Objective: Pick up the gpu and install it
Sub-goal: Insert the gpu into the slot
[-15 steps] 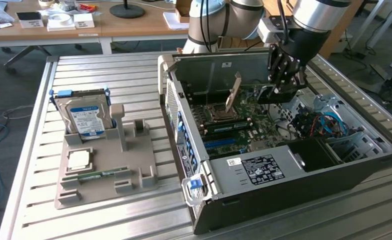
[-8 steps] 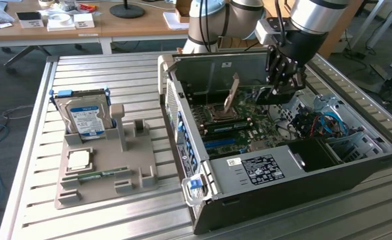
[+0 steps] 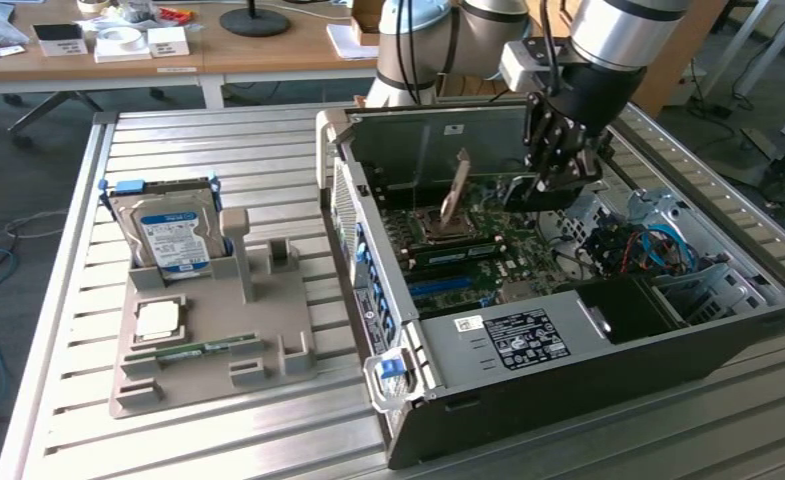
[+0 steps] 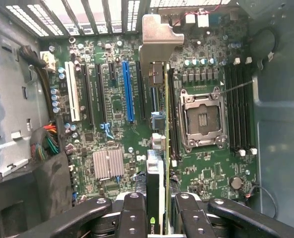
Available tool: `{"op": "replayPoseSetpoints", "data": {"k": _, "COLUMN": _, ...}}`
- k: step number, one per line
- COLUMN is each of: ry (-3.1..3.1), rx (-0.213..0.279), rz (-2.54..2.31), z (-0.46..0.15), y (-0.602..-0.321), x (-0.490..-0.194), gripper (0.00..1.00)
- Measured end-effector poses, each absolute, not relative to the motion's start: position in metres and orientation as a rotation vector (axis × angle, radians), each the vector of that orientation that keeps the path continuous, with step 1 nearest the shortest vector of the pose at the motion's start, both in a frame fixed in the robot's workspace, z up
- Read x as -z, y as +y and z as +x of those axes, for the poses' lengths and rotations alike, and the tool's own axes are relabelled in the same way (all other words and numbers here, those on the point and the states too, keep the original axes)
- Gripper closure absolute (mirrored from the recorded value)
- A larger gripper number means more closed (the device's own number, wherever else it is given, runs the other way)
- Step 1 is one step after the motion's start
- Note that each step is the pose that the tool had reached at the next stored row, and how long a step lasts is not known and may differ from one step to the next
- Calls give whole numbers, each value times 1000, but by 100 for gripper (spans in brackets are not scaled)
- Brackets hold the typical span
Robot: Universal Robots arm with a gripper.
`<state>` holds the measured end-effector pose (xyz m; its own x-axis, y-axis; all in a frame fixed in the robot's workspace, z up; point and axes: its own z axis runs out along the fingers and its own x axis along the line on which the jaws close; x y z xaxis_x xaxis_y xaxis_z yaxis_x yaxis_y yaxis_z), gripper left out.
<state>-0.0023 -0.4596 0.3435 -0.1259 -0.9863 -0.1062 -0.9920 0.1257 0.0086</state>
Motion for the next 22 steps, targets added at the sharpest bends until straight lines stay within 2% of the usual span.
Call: {"op": "replayPoseSetpoints", "data": {"k": 22, "ry": 2300, "rx": -118, "rz": -2026, "z": -23, "y": -460, "x": -339, "gripper": 73}}
